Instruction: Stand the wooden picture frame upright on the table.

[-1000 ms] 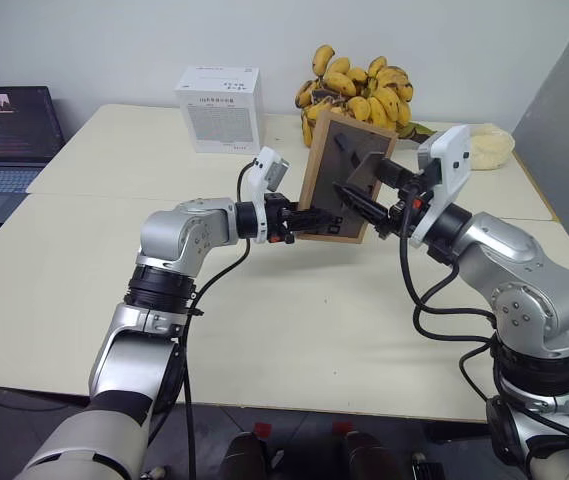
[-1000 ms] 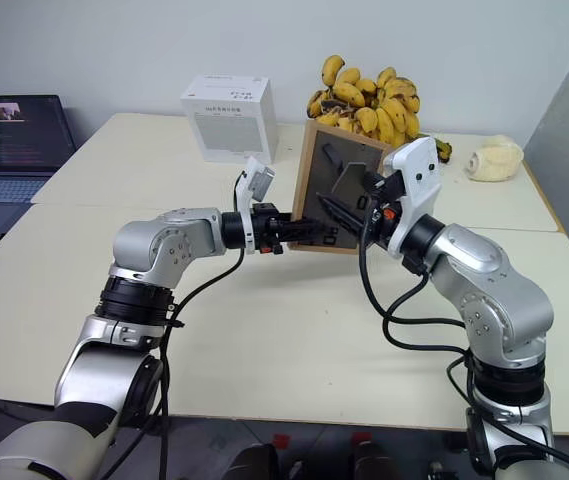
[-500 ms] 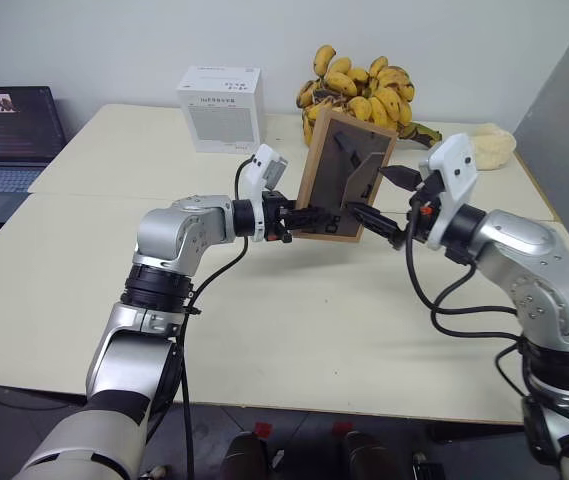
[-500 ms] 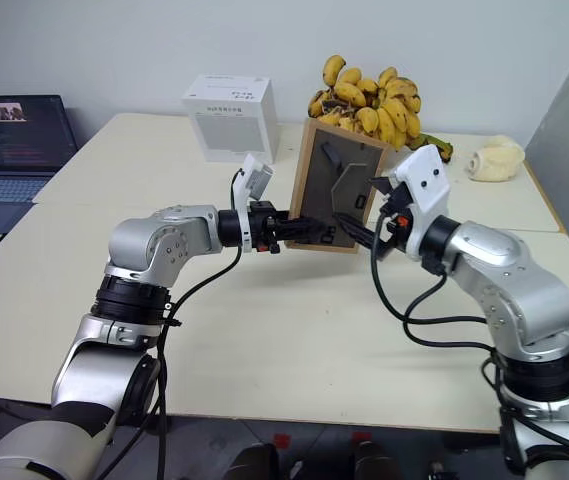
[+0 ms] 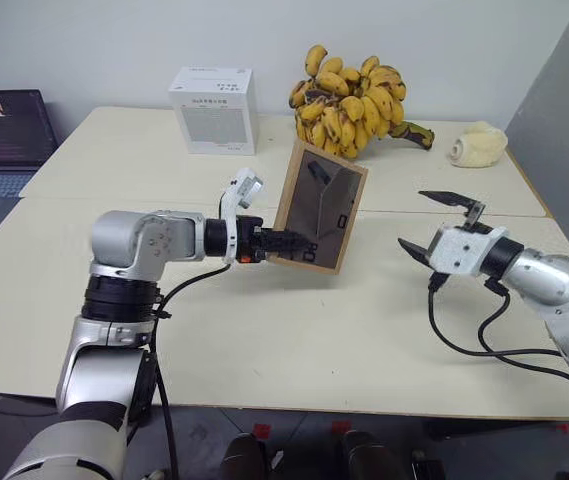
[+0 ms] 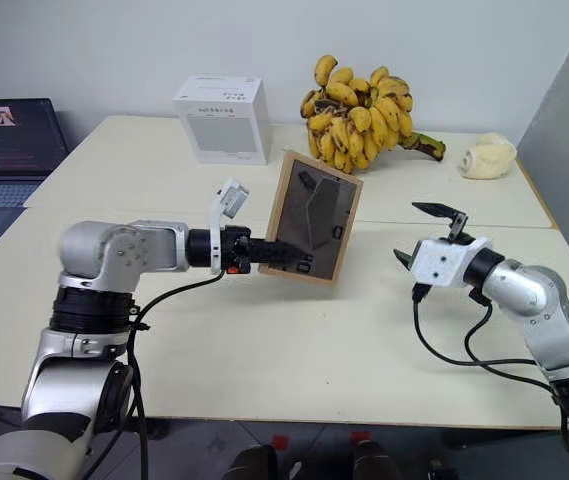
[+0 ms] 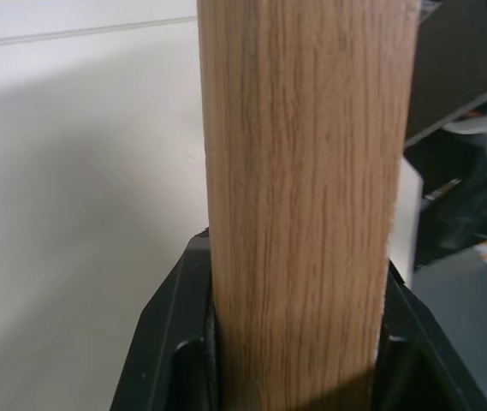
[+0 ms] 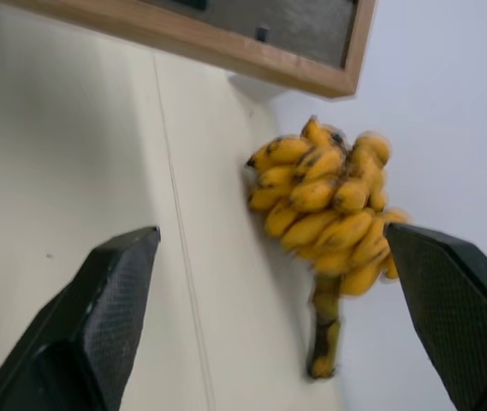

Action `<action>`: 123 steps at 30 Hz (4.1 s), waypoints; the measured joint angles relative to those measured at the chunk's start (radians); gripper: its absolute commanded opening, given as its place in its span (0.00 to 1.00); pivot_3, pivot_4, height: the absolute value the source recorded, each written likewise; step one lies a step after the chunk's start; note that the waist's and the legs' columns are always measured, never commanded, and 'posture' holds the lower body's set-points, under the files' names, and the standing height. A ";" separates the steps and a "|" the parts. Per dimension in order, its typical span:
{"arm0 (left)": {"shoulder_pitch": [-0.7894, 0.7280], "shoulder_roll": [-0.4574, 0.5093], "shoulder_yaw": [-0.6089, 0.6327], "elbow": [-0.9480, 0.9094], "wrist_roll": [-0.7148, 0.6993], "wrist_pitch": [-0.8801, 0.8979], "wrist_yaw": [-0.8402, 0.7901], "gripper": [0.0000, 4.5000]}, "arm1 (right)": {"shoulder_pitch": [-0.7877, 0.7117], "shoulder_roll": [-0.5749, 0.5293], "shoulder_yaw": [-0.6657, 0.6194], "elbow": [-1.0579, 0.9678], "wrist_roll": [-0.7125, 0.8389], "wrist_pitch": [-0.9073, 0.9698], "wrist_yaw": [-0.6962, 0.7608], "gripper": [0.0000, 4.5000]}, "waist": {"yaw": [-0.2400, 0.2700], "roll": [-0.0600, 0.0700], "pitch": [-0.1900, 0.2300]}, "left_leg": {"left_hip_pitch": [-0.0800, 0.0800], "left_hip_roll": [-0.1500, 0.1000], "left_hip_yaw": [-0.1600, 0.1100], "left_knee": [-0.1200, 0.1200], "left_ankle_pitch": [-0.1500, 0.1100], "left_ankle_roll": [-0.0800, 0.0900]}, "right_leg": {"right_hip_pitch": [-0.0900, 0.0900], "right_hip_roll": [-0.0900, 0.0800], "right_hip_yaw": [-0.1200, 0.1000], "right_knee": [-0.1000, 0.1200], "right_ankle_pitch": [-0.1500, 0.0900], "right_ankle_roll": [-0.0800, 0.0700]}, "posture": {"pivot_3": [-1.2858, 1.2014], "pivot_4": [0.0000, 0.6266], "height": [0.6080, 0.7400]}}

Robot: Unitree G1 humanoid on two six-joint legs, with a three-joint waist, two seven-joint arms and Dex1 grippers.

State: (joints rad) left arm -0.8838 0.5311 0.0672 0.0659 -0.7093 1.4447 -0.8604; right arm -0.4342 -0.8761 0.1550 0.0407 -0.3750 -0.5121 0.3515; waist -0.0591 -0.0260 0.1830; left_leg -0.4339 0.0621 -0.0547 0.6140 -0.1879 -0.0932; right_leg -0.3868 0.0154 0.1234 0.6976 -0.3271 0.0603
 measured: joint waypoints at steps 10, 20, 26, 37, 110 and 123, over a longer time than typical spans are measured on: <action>0.014 0.077 0.087 -0.014 -0.355 0.165 0.243 0.29 | -0.222 0.112 0.131 0.304 -0.608 -0.330 -0.692 0.98 | 0.001 0.000 0.000 | 0.002 -0.001 -0.002 0.003 0.003 -0.005 | 0.000 -0.001 0.000 0.008 0.000 -0.001 | 0.52 0.24 1.00; -0.036 0.150 0.067 0.034 -0.678 0.165 0.488 0.29 | -0.380 0.192 0.276 0.525 -0.783 -0.310 -0.981 0.98 | 0.001 -0.002 0.001 | 0.002 -0.002 -0.003 0.012 0.003 -0.005 | 0.001 -0.001 0.001 0.016 0.000 -0.001 | 0.52 0.24 1.00; -0.035 0.178 0.027 0.058 -0.815 0.165 0.587 0.29 | -0.453 0.195 0.341 0.593 -0.825 -0.308 -1.081 0.98 | 0.000 -0.002 0.001 | 0.002 -0.002 -0.003 0.012 0.003 -0.005 | 0.001 -0.001 0.000 0.016 0.000 -0.001 | 0.52 0.24 1.00; -0.031 0.212 -0.001 0.061 -0.938 0.161 0.678 0.29 | -0.502 0.194 0.382 0.596 -0.841 -0.310 -1.145 0.90 | 0.001 -0.002 0.001 | 0.002 -0.002 -0.004 0.012 0.003 -0.005 | 0.001 -0.001 0.000 0.016 0.000 -0.001 | 0.52 0.24 1.00; 0.213 0.231 0.052 -0.137 -0.752 -0.148 0.387 0.84 | -0.540 0.218 0.437 0.690 -0.687 -0.450 -1.020 0.32 | -0.006 -0.004 0.002 | 0.002 -0.002 -0.008 0.013 0.003 -0.005 | 0.002 0.000 -0.004 0.018 -0.001 -0.003 | 0.52 0.24 1.00; 0.243 0.365 0.106 -0.191 -0.720 -0.057 0.240 0.99 | -0.491 0.200 0.405 0.615 -0.664 -0.424 -0.940 0.32 | -0.022 -0.004 0.002 | 0.002 -0.002 -0.008 0.012 0.003 -0.005 | 0.002 0.000 -0.004 0.018 -0.001 -0.004 | 0.52 0.24 1.00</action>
State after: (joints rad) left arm -0.6412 0.8962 0.1728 -0.1252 -1.4290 1.3880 -0.6204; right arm -0.9254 -0.6766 0.5596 0.6552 -1.0390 -0.9363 -0.5890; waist -0.0813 -0.0298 0.1850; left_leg -0.4317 0.0605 -0.0629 0.6263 -0.1850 -0.0980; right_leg -0.3846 0.0154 0.1198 0.7154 -0.3283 0.0566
